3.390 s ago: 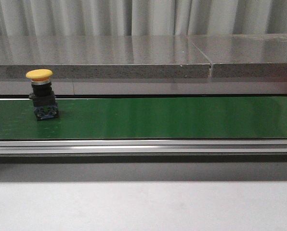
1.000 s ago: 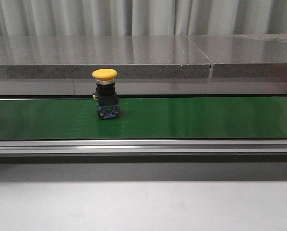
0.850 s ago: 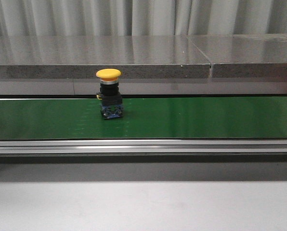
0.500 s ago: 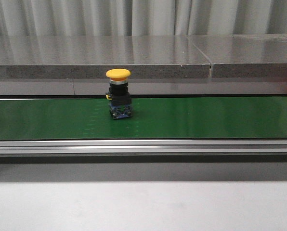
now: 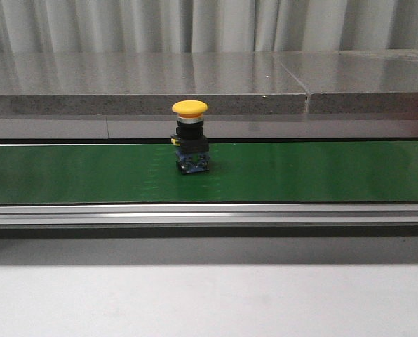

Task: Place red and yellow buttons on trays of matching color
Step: 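Set the red button on the green belt and release it, then move the right gripper to the yellow button at the belt's end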

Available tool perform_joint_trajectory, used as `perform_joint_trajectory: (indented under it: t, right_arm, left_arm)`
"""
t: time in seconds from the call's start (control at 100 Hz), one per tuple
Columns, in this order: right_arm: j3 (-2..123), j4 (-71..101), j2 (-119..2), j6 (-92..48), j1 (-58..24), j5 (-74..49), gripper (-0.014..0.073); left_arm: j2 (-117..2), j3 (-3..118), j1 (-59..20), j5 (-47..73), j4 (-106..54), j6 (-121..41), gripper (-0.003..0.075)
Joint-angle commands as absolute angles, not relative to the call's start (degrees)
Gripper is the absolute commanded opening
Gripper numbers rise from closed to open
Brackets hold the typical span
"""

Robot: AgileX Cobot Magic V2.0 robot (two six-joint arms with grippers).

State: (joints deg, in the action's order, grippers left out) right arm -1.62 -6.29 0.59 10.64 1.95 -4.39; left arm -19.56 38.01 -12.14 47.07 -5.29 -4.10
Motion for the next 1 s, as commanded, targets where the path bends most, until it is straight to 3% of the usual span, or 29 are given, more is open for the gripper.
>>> perform_joint_trajectory:
  t: [0.0, 0.4, 0.67, 0.99]
  right_arm:
    - [-0.7, -6.8, 1.1, 10.1, 2.3, 0.8, -0.0067]
    - [3.0, -6.8, -1.3, 10.1, 2.2, -0.6, -0.0067]
    - [15.9, -6.6, -13.8, 10.1, 2.0, -10.0, -0.0065]
    - [27.3, -6.3, -32.0, 10.1, -3.9, -14.5, -0.0065]
  left_arm:
    - [-15.6, 37.8, -12.5, 44.6, -6.5, -3.8, -0.0021]
    - [-1.8, 36.3, -12.5, 49.0, -6.4, -3.8, -0.0021]
    - [-1.8, 36.3, -12.5, 49.0, -6.5, -3.8, -0.0021]
    - [-1.8, 36.3, -12.5, 49.0, -6.5, -3.8, -0.0021]
